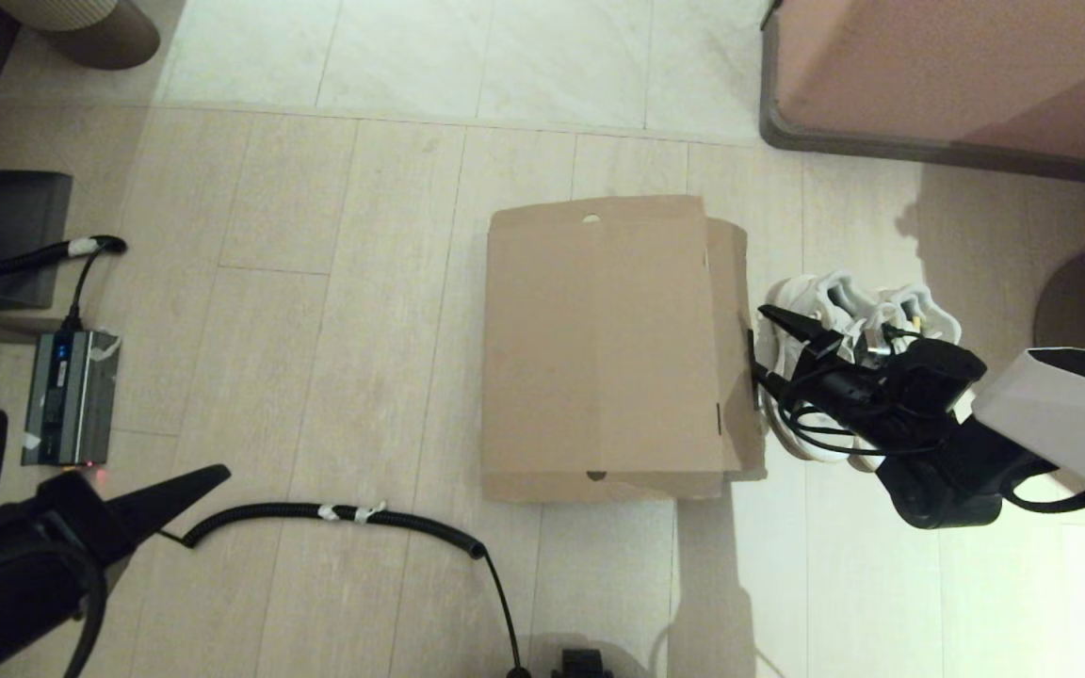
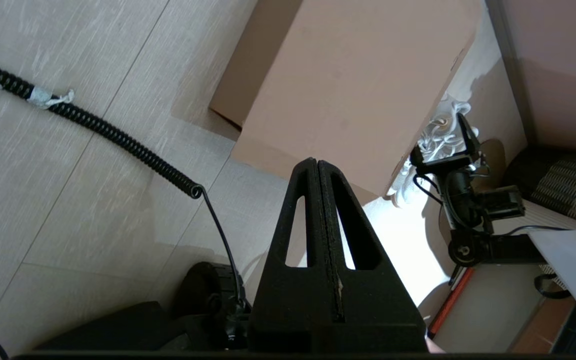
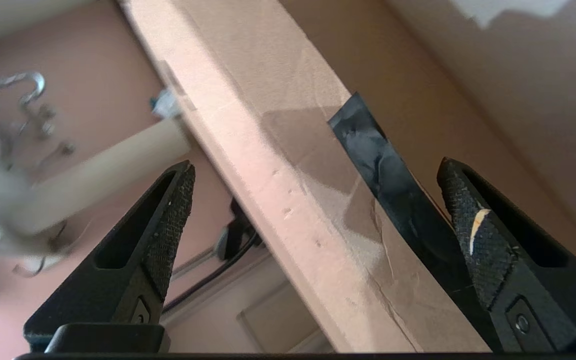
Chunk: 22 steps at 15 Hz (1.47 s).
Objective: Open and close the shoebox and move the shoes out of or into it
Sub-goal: Open the shoe box
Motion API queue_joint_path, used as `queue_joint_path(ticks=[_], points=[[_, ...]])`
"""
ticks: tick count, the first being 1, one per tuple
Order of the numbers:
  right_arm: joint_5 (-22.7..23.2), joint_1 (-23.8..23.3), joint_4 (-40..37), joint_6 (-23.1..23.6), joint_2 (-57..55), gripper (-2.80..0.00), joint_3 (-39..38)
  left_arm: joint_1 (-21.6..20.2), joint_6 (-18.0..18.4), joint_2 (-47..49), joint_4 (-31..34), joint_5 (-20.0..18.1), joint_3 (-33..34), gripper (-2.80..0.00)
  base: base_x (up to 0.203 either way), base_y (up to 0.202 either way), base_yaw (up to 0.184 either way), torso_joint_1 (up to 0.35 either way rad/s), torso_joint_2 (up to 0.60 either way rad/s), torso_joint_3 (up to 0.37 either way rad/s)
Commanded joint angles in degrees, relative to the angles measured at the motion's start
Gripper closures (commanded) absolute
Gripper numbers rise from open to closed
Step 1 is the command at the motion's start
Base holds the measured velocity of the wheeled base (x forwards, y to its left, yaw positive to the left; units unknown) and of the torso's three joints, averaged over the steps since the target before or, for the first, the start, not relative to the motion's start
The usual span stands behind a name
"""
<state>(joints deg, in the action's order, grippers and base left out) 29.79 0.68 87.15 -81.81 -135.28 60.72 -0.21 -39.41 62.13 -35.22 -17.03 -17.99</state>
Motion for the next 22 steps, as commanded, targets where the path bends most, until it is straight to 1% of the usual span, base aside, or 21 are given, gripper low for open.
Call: queue_joint_path(ticks=[1,4,8,11,15,17,19,22], points=[[0.58,0.02,0.51,-0.47,2.89,-2.80,-0.59,0.00,-0.23,-0.93,-0.20,-0.11,-0.02,0.00,0.000,0.000,0.000,0.000,0.00,0.000],[1.65,0.02,0.51,-2.73,7.37,-2.80,-2.47,-0.05,-0.05,-2.19,-0.12,-0.03,-0.02,0.00,0.000,0.000,0.000,0.000,0.00,0.000],[3.85,0.15,0.51,-4.01,13.61,-2.80,-5.23,-0.06,-0.05,-3.56,0.33,0.16,0.06,0.00,0.000,0.000,0.000,0.000,0.00,0.000],[5.65,0.81,0.51,-7.44,18.46,-2.80,-7.56,-0.06,-0.14,-3.49,0.33,0.16,0.15,0.00,0.000,0.000,0.000,0.000,0.00,0.000],[5.65,6.54,0.51,-10.33,23.99,-2.80,-10.34,-0.06,-0.14,-4.63,0.50,0.23,0.65,0.00,0.000,0.000,0.000,0.000,0.00,0.000],[5.62,8.71,0.51,-10.55,25.97,-2.80,-10.46,-0.06,-0.14,-5.82,1.45,0.41,0.77,0.00,0.000,0.000,0.000,0.000,0.00,0.000],[5.52,10.77,0.51,-10.62,27.70,-2.80,-10.49,-0.06,-0.11,-7.87,3.75,0.36,0.69,0.00,0.000,0.000,0.000,0.000,0.00,0.000],[5.32,15.22,0.51,-10.51,29.90,-2.80,-9.93,-0.06,-0.09,-9.57,5.33,0.16,0.72,0.00,0.000,0.000,0.000,0.000,0.00,0.000]])
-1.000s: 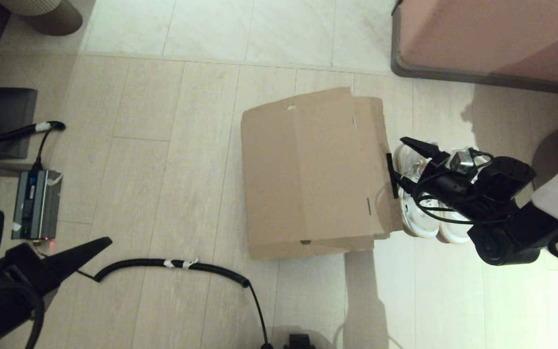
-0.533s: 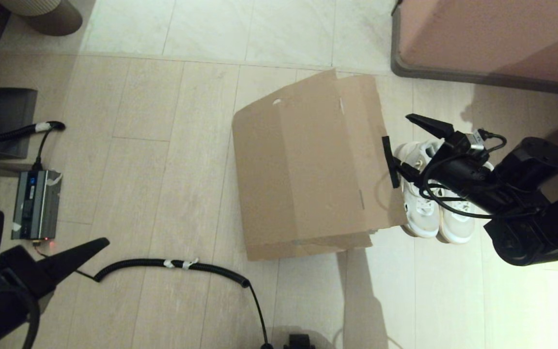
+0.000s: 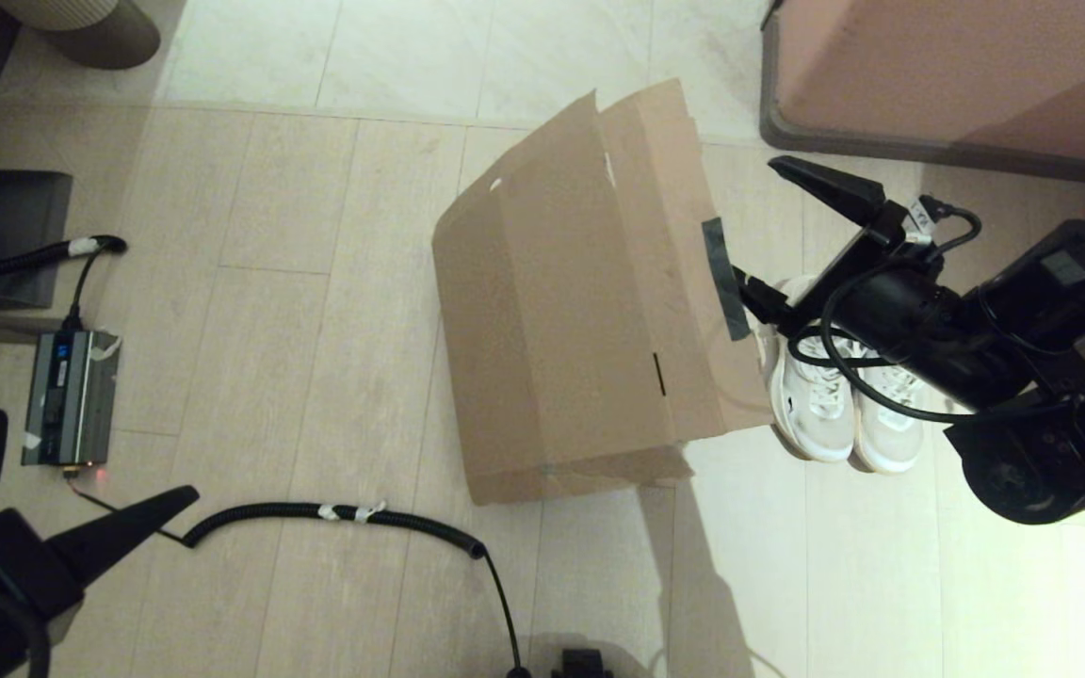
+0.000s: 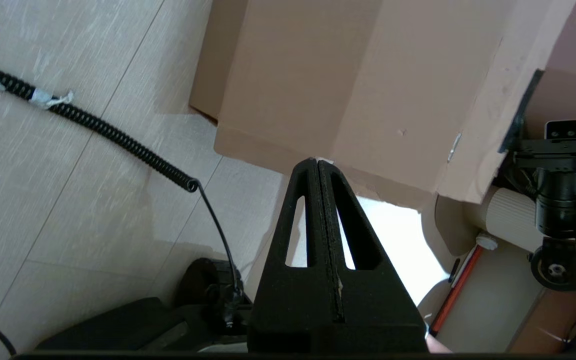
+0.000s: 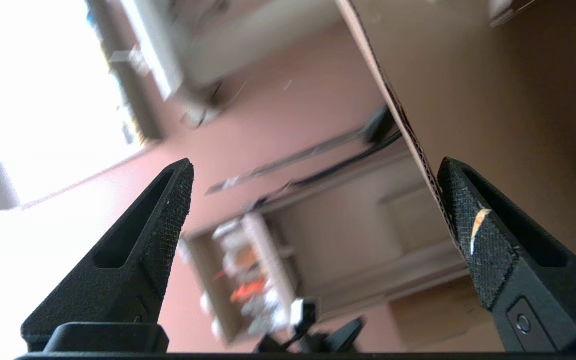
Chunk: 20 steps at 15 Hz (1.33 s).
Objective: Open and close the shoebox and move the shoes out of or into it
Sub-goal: Open the shoe box
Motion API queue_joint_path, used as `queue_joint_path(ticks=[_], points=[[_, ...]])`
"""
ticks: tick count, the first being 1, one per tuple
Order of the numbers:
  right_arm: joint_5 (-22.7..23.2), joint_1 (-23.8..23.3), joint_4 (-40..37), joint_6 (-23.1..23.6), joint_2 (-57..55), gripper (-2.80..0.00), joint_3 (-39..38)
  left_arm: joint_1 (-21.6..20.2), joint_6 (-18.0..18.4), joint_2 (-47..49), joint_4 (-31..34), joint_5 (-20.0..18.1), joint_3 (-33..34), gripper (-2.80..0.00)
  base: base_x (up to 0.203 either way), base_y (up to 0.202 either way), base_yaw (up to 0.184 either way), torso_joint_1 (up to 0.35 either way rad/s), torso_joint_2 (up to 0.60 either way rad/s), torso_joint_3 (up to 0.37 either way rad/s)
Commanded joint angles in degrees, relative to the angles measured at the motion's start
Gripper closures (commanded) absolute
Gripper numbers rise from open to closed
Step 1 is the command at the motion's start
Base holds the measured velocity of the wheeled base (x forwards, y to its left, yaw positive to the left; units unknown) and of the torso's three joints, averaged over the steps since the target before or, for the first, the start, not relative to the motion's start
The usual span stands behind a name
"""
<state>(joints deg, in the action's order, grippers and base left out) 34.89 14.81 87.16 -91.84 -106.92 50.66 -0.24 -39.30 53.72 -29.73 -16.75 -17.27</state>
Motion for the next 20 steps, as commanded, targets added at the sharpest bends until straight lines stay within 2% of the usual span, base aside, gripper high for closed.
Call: queue_joint_path(ticks=[1,6,9,11,15,17,18,20], points=[[0.12,2.82,0.50,-0.42,1.94,-2.80,0.18,0.03,-0.22,-1.27,-0.08,-0.04,0.05,0.00,0.000,0.000,0.000,0.000,0.00,0.000],[-1.31,12.12,-1.54,0.22,3.03,-2.80,1.87,0.02,-0.17,-2.45,0.47,-0.13,0.29,0.00,0.000,0.000,0.000,0.000,0.00,0.000],[-1.40,17.78,-2.06,2.26,0.72,-2.80,4.65,0.08,-0.49,-4.86,0.35,-1.46,1.60,0.00,0.000,0.000,0.000,0.000,0.00,0.000],[-1.33,21.94,-2.08,2.79,-2.39,-2.80,7.14,0.45,-0.92,-9.09,0.10,-5.86,1.87,0.00,0.000,0.000,0.000,0.000,0.00,0.000],[-1.29,26.59,-2.20,3.30,-9.71,-2.80,12.83,1.61,-0.46,-17.51,0.61,-20.65,1.86,0.00,0.000,0.000,0.000,0.000,0.00,0.000],[-1.24,27.55,-4.99,3.60,-13.17,-2.80,18.86,1.87,-0.34,-16.44,0.64,-22.94,0.47,0.00,0.000,0.000,0.000,0.000,0.00,0.000],[-1.10,27.99,-6.18,3.90,-15.13,-2.80,22.04,2.94,-0.33,-15.40,0.64,-24.49,-0.13,0.00,0.000,0.000,0.000,0.000,0.00,0.000],[-0.61,29.54,-7.03,4.21,-19.27,-2.80,27.60,6.91,-0.29,-12.88,0.57,-25.25,-1.39,0.00,0.000,0.000,0.000,0.000,0.00,0.000]])
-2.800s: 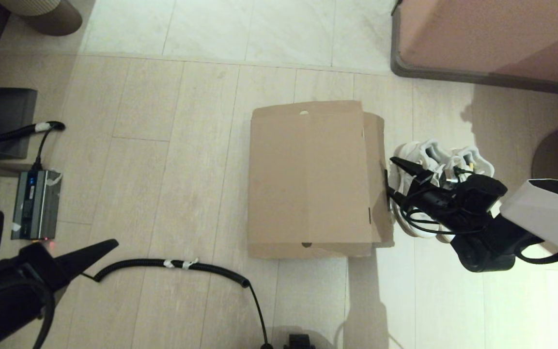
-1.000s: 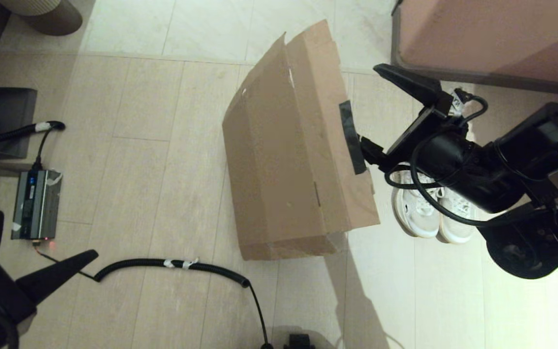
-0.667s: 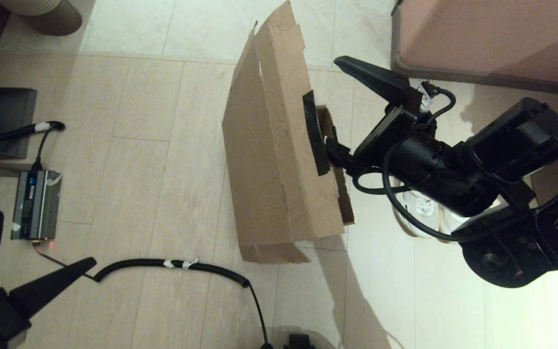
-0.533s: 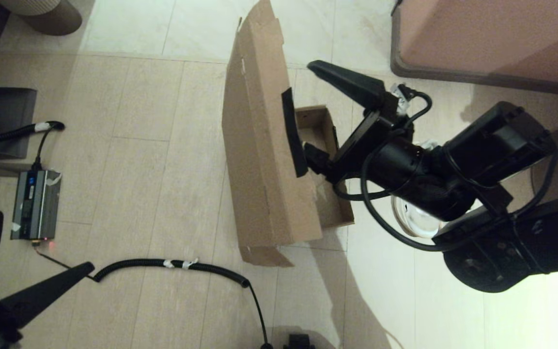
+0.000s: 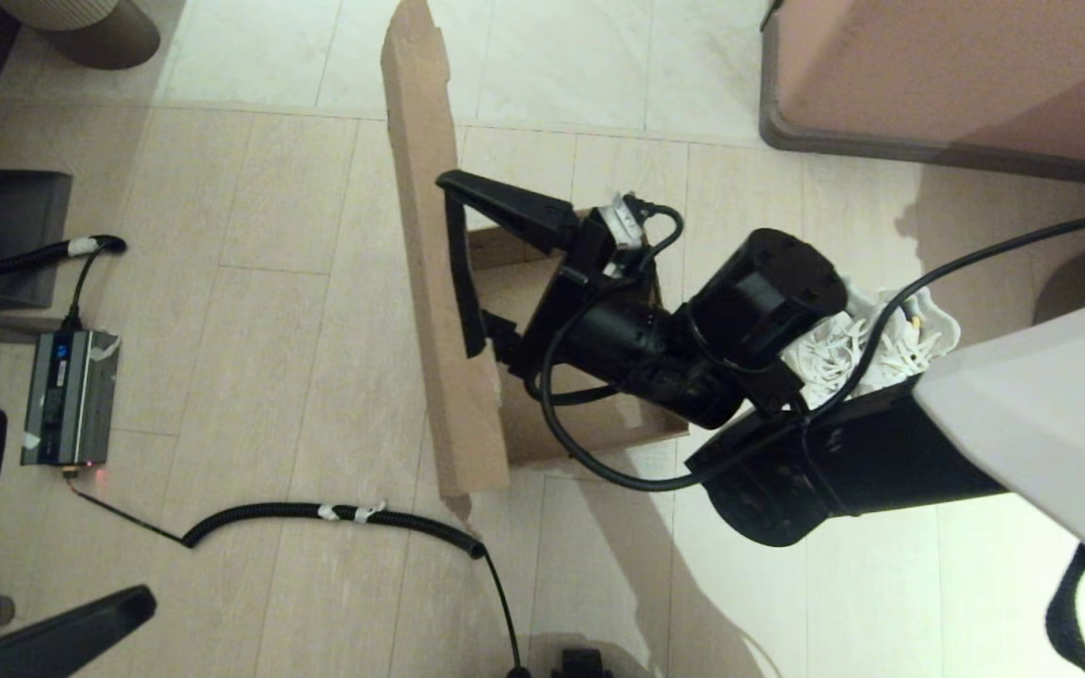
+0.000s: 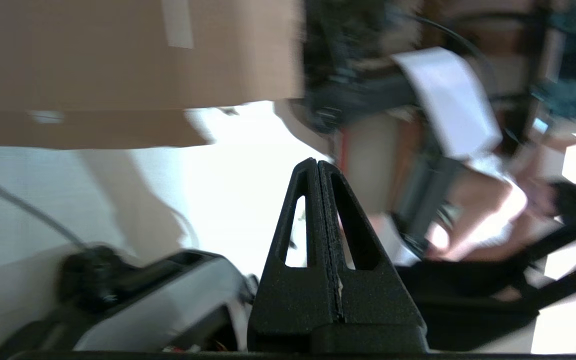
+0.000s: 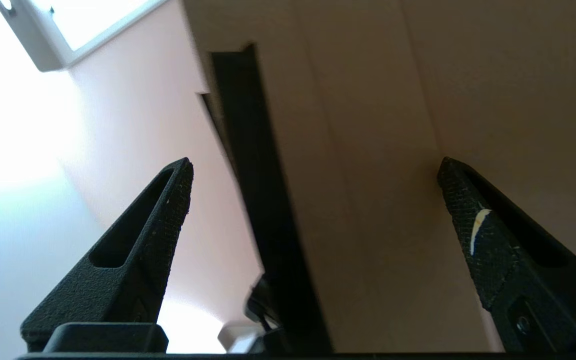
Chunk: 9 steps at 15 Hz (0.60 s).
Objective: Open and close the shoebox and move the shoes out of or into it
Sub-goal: Open the shoe box
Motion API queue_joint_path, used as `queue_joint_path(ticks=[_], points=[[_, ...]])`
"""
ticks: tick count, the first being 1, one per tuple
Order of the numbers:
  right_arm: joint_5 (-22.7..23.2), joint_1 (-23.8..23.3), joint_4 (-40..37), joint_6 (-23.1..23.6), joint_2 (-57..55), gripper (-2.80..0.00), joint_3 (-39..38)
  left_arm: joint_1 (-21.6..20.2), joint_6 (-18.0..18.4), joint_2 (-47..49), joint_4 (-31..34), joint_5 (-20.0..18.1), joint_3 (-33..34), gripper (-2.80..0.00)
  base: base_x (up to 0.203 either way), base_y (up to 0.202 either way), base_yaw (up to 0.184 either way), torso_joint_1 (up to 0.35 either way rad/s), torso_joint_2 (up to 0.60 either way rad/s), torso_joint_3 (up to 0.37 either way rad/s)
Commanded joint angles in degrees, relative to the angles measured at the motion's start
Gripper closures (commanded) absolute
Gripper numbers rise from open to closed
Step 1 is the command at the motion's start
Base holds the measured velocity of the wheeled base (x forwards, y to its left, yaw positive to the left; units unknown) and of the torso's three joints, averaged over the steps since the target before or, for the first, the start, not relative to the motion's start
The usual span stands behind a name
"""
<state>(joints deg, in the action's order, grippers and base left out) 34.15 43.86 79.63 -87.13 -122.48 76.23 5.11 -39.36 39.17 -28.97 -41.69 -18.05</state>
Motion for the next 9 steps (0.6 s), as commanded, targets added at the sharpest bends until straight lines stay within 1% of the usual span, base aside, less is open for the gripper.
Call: queue_joint_path(ticks=[1,2,5,6,9], points=[[0.80,2.23,-0.07,-0.44,-5.52,-2.80,4.06,3.46,-0.18,3.08,-0.27,-0.38,-1.42,0.00,0.000,0.000,0.000,0.000,0.00,0.000],[1.60,3.86,-1.03,-0.42,-6.71,-2.80,5.55,4.60,0.18,3.80,-0.30,-0.40,-1.93,0.00,0.000,0.000,0.000,0.000,0.00,0.000],[3.22,7.50,-2.56,-0.41,-9.72,-2.80,9.31,5.69,1.16,3.77,-0.21,-0.41,-0.59,0.00,0.000,0.000,0.000,0.000,0.00,0.000],[3.99,8.24,-3.58,-0.33,-10.14,-2.80,10.14,5.83,1.38,3.58,-0.21,-0.41,-0.07,0.00,0.000,0.000,0.000,0.000,0.00,0.000],[4.13,9.46,-6.45,-0.17,-11.11,-2.80,11.34,5.87,1.66,3.55,-0.21,-0.33,-0.14,0.00,0.000,0.000,0.000,0.000,0.00,0.000]])
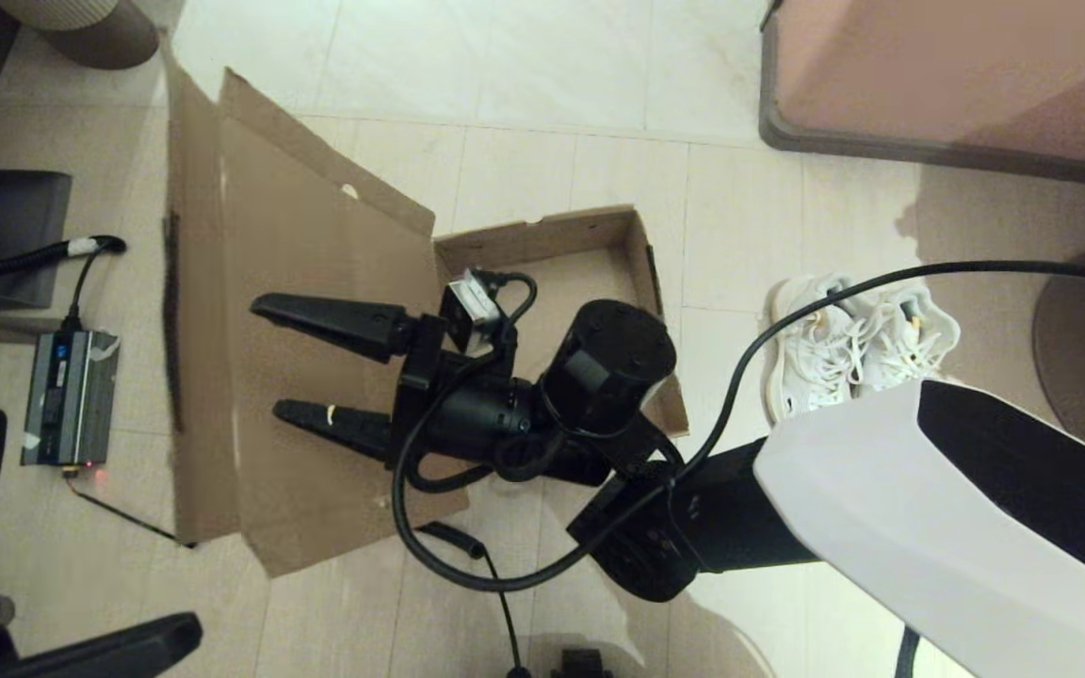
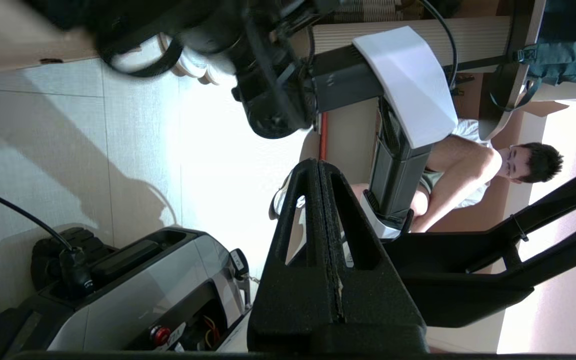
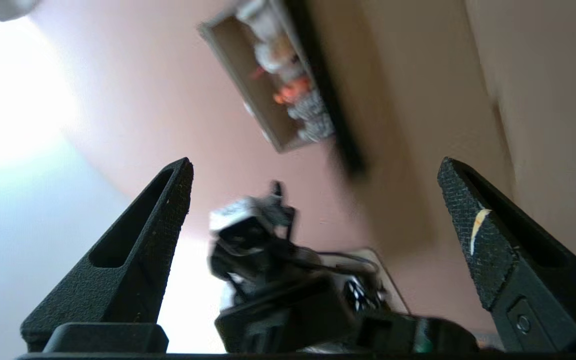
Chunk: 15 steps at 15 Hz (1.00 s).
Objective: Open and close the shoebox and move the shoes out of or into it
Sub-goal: Open the shoe box
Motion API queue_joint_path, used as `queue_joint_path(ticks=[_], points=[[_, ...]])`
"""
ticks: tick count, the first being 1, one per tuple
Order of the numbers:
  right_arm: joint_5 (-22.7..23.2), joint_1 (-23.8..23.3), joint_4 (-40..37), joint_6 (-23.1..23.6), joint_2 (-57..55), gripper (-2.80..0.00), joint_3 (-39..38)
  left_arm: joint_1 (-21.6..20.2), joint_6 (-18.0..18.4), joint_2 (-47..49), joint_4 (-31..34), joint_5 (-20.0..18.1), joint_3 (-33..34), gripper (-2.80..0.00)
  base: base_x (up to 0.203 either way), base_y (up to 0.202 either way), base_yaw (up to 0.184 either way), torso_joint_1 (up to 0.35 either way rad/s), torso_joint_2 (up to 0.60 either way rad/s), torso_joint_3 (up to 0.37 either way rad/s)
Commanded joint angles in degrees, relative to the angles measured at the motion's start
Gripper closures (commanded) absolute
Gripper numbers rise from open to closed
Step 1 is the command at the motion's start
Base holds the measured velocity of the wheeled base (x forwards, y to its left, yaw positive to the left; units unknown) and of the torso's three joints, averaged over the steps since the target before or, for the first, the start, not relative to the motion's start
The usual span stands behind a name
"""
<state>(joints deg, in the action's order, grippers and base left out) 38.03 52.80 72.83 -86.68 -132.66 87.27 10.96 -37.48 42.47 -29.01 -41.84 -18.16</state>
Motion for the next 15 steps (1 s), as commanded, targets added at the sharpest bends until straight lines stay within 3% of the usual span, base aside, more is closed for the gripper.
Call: queue_joint_path(ticks=[1,3,5,10,13,15], points=[[0.31,0.69,-0.57,0.51,-1.21,-2.80,0.44,0.03,-0.22,0.04,-0.17,-0.15,-0.03,0.00,0.000,0.000,0.000,0.000,0.00,0.000],[0.17,0.82,-2.33,5.22,-1.48,-2.80,-0.03,-0.03,0.43,-0.89,-0.08,0.66,0.63,0.00,0.000,0.000,0.000,0.000,0.00,0.000],[0.00,-2.02,-2.57,6.54,1.44,-2.80,-2.33,-0.26,0.66,-1.56,-0.06,4.73,2.00,0.00,0.000,0.000,0.000,0.000,0.00,0.000],[0.00,-20.35,-2.87,7.46,13.50,-2.80,-9.99,-0.24,3.60,4.58,-0.08,18.32,1.21,0.00,0.000,0.000,0.000,0.000,0.00,0.000],[-0.11,-29.28,-2.89,17.15,18.15,-2.80,-20.42,-0.24,7.20,9.84,-0.29,23.25,0.17,0.00,0.000,0.000,0.000,0.000,0.00,0.000],[-0.33,-32.22,-2.88,23.62,21.48,-2.80,-28.50,-0.10,8.74,12.54,-0.34,23.65,-0.93,0.00,0.000,0.000,0.000,0.000,0.00,0.000]])
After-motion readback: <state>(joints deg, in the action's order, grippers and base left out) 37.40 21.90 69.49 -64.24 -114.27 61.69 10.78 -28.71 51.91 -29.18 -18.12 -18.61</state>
